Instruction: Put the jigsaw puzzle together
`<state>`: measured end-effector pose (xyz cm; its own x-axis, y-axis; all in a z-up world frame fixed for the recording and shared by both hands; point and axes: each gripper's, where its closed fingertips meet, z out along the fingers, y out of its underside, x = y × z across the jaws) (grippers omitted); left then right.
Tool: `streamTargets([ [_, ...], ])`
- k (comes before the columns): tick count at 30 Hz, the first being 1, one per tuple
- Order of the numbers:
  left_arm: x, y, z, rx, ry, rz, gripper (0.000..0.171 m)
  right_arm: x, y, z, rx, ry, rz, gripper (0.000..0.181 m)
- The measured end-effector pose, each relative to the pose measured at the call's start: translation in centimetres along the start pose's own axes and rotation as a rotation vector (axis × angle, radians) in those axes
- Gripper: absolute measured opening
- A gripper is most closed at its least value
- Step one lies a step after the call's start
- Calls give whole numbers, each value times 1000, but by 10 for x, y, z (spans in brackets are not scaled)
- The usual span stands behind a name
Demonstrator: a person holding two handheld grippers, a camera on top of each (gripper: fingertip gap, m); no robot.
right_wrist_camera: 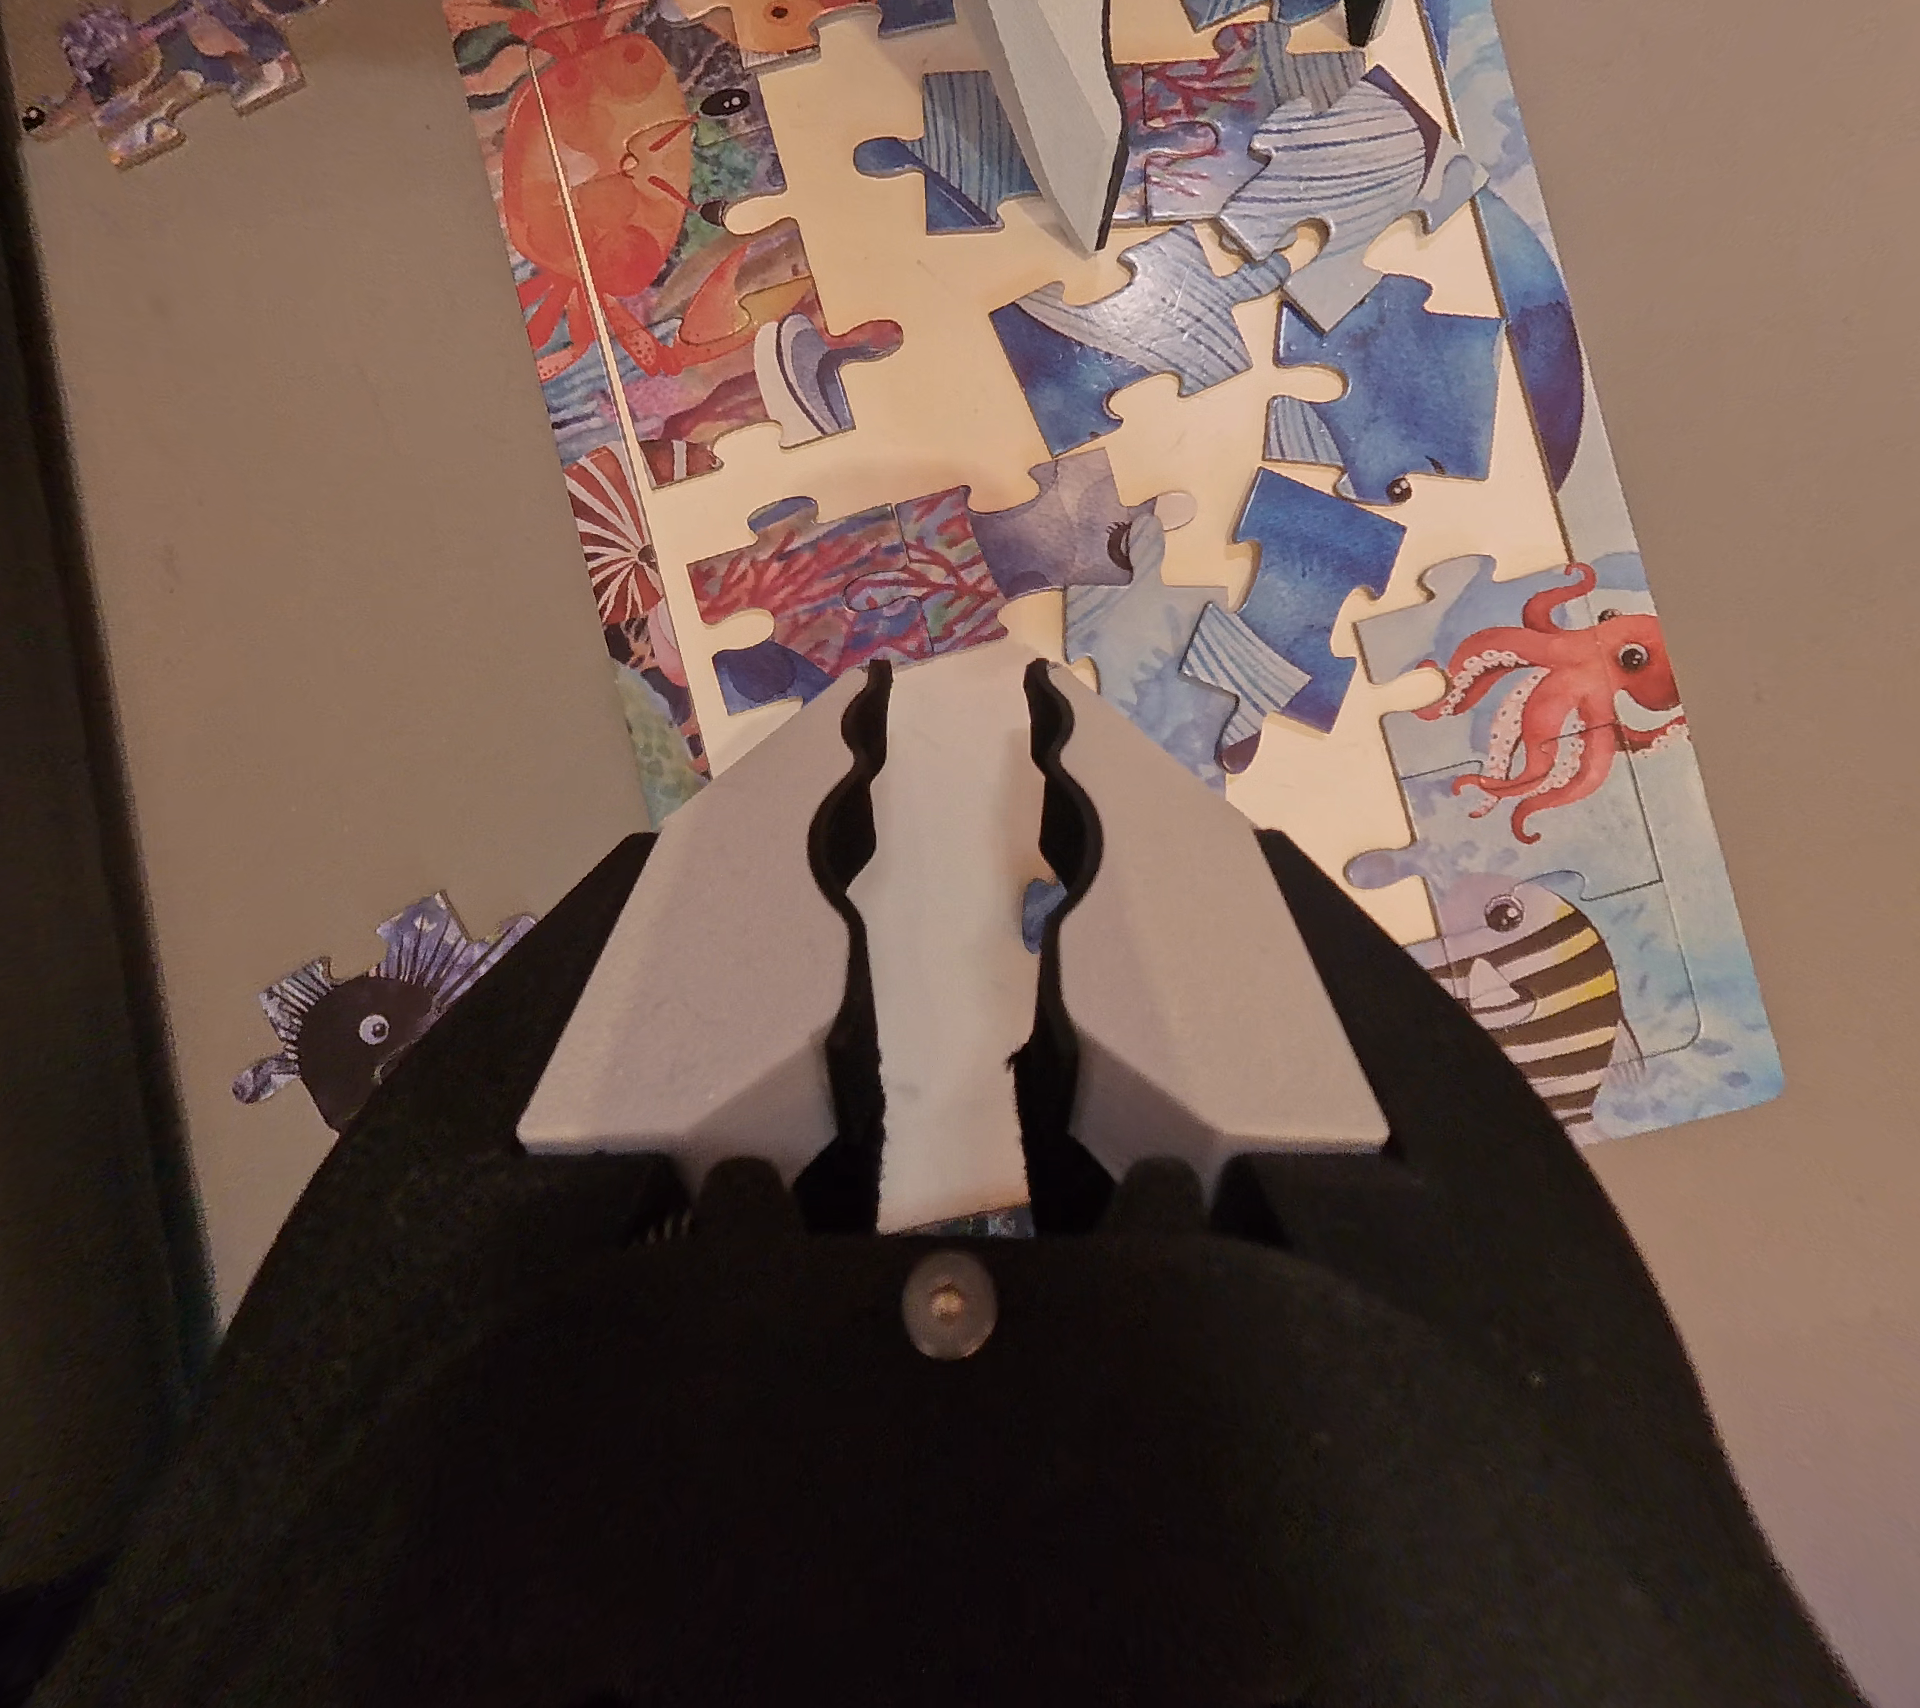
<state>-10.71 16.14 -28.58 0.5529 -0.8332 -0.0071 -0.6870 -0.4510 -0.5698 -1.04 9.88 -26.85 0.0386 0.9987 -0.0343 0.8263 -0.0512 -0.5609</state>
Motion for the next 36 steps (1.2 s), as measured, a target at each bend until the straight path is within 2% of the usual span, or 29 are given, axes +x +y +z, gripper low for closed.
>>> streamTargets([
  [36, 0, 0, 0, -4, -4, -1, 66, -22, -14, 14, -2, -61, -68, 25],
])
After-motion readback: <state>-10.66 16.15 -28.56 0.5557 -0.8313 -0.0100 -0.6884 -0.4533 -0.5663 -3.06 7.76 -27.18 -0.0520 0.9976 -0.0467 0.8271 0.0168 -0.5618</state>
